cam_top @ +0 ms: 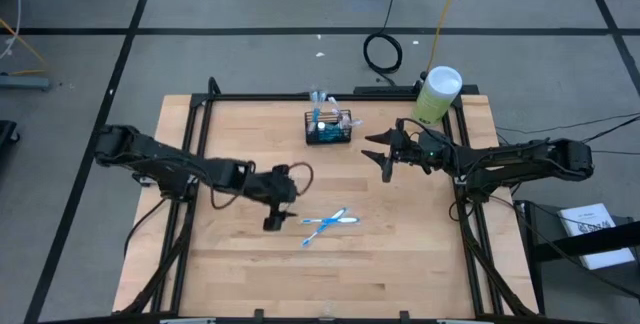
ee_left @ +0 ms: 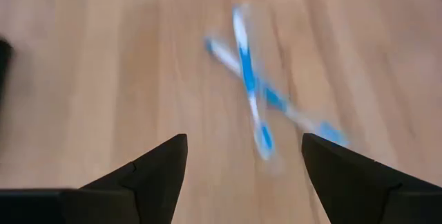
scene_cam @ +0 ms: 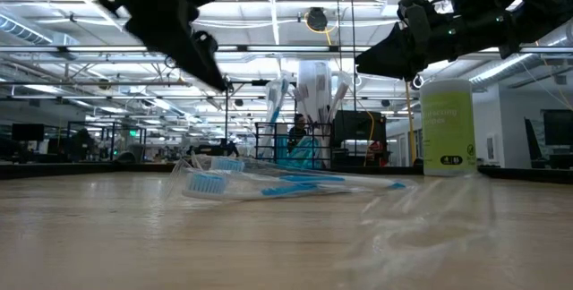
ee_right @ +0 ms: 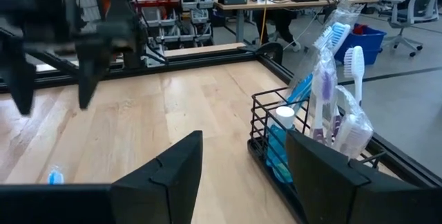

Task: Pick & Place toothbrushing station
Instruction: Put the blue toothbrush into the left compartment of the wire organizer

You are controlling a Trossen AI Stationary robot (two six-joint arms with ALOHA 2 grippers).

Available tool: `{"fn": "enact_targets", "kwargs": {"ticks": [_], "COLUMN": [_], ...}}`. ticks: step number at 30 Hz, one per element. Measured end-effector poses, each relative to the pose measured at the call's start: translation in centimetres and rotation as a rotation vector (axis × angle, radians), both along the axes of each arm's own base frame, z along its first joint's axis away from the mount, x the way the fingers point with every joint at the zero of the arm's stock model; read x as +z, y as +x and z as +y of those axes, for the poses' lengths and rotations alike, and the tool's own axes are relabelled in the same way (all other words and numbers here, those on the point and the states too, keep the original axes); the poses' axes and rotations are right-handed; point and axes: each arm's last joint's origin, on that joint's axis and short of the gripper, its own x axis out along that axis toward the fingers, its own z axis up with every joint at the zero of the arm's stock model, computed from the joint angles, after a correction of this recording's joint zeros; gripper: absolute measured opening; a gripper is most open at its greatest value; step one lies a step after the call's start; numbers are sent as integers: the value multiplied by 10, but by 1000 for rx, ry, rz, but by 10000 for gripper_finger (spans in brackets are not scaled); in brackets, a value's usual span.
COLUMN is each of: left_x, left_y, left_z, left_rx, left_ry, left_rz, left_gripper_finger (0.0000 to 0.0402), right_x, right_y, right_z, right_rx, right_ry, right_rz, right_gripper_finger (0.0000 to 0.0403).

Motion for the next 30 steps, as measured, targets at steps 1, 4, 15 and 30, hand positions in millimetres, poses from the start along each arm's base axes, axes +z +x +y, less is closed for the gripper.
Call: {"fn": "enact_targets", "kwargs": {"ticks": [1, 4, 15, 30], "left_x": [-6, -19, -68, -73], "left_y": [0, 4, 17, 27], "left_z": [-5, -19, -36, -30], "left_rx": [3, 11, 50, 44], "left_ry": [9, 41, 1, -27], "left_rz": [27, 59, 208, 171], "left_gripper_finger": [294, 294, 294, 294], "right_x": [0, 0, -10, -14], "right_y": [0, 0, 1, 6], "right_z": [0, 0, 14, 42], "right_rx": [0, 0, 160, 304], "right_ry": [1, 1, 89, 44], "right_rz": [-1, -3, 88, 144], "right_gripper_finger": [196, 196, 196, 196]}}
